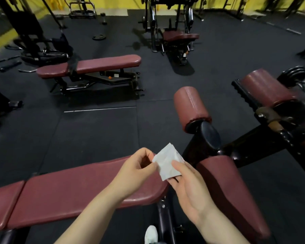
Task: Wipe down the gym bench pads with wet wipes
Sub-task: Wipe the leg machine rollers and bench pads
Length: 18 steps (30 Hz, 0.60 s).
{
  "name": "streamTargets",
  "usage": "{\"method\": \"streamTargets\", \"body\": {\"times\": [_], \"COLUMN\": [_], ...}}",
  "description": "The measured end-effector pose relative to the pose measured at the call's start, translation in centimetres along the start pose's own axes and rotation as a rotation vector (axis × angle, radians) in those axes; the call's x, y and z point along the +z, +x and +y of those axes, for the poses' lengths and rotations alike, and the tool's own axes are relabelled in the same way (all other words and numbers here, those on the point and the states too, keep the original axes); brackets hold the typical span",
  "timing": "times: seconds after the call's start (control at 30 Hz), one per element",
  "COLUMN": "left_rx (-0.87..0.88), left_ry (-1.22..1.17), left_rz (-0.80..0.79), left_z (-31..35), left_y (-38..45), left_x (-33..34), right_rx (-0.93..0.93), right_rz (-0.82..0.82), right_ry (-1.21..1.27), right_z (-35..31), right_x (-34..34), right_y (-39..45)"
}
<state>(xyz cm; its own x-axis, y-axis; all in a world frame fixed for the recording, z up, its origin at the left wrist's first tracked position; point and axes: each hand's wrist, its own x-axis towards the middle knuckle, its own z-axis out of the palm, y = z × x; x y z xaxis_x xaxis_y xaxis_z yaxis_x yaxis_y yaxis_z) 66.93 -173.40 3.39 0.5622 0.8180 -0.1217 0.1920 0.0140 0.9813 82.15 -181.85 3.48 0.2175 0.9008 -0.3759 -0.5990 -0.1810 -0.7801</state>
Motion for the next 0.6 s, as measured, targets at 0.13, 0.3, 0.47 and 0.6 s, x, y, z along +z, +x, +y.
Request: {"method": "streamTargets", "body": {"times": [0.13, 0.3, 0.47, 0.6], "left_rx": [0.016, 0.031, 0.072, 0.131], "left_ry": [0.086, 0.209, 0.275, 0.399], "left_rz": [-0.059, -0.083, -0.153, -0.214], "left_z": [0.5, 1.0, 1.5, 1.7], "left_y": [3.9, 9.5, 16.0, 20.6], "left_x": [-0.1, -0.3, 0.5, 1.4], "right_rx": [-0.092, -0.213, -0.318, -0.464], "right_rz": [0.139, 0.176, 0.378, 0.513], "right_ry": [-0.147, -0.179, -0.404, -0.888], "right_z": [-2.1, -5.5, -8.7, -11.9], "right_x": [-0.3, -2.7, -6.0, -8.5], "right_y": [2.3, 3.9, 6.8, 10.6]}}
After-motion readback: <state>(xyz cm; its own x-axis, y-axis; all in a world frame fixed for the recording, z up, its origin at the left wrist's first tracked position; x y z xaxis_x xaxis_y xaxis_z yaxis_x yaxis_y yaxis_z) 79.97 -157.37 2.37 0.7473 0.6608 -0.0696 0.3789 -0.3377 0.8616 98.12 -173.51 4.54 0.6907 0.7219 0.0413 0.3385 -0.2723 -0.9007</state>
